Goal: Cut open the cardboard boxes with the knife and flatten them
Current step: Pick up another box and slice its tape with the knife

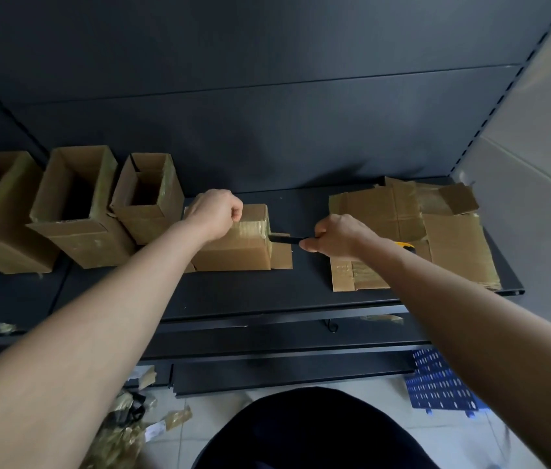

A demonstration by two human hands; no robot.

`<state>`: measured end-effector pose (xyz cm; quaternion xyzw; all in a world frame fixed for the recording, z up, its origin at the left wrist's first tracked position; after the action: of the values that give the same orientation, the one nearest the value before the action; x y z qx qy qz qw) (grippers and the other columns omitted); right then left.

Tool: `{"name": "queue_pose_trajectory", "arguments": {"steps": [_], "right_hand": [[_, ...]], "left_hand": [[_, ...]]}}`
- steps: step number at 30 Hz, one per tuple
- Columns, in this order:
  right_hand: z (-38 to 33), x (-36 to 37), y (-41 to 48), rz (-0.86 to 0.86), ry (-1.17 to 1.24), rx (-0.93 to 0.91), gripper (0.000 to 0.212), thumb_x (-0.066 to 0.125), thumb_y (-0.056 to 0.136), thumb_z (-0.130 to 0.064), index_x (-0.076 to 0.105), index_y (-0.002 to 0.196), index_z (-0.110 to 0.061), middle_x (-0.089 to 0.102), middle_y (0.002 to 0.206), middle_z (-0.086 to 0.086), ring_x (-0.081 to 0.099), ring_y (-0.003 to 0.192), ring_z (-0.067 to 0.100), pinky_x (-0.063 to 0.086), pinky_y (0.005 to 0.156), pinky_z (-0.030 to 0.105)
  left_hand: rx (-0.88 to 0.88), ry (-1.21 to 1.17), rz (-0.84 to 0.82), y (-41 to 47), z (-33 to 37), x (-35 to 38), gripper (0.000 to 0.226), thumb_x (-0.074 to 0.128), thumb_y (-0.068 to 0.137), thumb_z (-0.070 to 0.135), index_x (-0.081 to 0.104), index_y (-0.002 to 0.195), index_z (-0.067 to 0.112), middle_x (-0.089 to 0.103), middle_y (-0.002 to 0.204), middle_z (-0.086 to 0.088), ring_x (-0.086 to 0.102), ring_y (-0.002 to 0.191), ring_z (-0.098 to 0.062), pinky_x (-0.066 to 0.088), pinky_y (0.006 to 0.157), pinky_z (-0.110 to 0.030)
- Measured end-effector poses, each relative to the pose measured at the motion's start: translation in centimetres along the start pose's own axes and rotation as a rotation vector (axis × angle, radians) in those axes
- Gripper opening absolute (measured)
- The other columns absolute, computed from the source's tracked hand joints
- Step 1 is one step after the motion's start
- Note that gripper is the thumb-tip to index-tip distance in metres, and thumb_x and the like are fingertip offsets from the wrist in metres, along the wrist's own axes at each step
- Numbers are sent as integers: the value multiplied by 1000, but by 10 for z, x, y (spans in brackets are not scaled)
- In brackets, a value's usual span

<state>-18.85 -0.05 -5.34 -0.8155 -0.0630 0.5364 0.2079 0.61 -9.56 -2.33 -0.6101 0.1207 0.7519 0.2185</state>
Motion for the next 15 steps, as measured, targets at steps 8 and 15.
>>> {"name": "queue_pose_trajectory", "arguments": {"steps": [8,15], "right_hand": [[-5,-3,1,15,-13,-13,35,54,90,-52,60,88,-18,55,88,3,56,87,24,44,72,30],[-3,-8,4,96,27,2,35,50,91,-52,62,93,-19,52,80,1,56,85,25,45,70,29]], "left_hand": [[-51,-30,-59,5,-1,2,38,51,83,-16,60,66,17,58,107,-5,57,96,-26,50,80,-33],[-52,-28,-77,8,0,2,45,69,84,3,60,126,13,55,116,-8,54,107,-28,46,94,-37]]}}
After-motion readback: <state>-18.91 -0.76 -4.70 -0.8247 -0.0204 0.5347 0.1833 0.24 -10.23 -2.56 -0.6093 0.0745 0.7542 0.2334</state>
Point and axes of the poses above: each hand's wrist, its own y-axis towards the middle knuckle, its own x-axis out of the palm, z = x × y, the point moved 5 cm from there along y, towards the middle knuckle
